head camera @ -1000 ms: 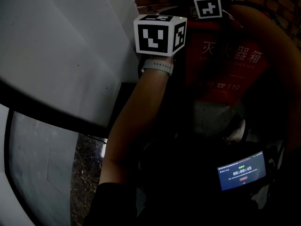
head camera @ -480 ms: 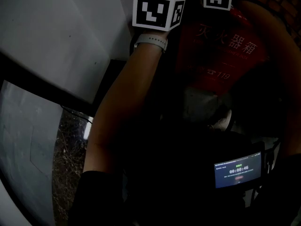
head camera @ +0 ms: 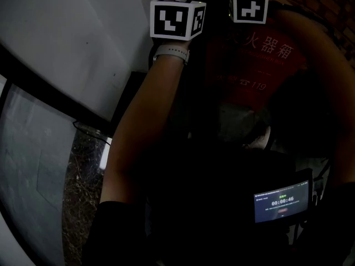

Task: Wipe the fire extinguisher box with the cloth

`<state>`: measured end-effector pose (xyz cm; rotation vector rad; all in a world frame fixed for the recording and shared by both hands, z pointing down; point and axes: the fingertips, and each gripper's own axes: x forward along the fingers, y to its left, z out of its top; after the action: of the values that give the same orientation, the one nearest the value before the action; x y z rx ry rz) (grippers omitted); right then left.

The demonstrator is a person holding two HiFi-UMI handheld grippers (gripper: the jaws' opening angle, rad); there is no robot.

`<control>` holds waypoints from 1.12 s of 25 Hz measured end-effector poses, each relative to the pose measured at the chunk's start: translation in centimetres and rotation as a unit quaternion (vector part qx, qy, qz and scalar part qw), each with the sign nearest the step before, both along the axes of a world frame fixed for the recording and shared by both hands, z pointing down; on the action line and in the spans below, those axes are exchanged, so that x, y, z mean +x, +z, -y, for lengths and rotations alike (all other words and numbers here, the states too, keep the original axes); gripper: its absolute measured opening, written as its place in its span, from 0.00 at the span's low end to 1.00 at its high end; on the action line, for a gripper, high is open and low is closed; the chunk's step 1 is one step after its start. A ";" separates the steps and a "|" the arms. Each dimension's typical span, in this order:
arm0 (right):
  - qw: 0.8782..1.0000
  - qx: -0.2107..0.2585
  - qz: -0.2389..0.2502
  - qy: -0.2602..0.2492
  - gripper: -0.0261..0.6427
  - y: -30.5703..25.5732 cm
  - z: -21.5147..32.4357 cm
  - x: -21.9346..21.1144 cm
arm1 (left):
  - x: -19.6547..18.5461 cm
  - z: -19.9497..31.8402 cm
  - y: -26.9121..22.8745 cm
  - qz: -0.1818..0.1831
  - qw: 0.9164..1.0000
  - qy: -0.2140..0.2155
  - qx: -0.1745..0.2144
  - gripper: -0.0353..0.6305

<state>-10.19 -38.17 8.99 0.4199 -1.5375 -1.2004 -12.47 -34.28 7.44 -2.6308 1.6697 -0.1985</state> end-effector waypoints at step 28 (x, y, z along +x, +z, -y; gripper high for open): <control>0.996 0.019 0.037 0.074 0.09 -5.4 0.1 7.8 | 4.7 -0.5 -0.8 -0.009 1.000 0.017 0.004 0.06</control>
<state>-2.43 -38.27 3.59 0.5984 -1.5198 -1.1094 -7.77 -33.76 6.60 -2.6622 1.6263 -0.1673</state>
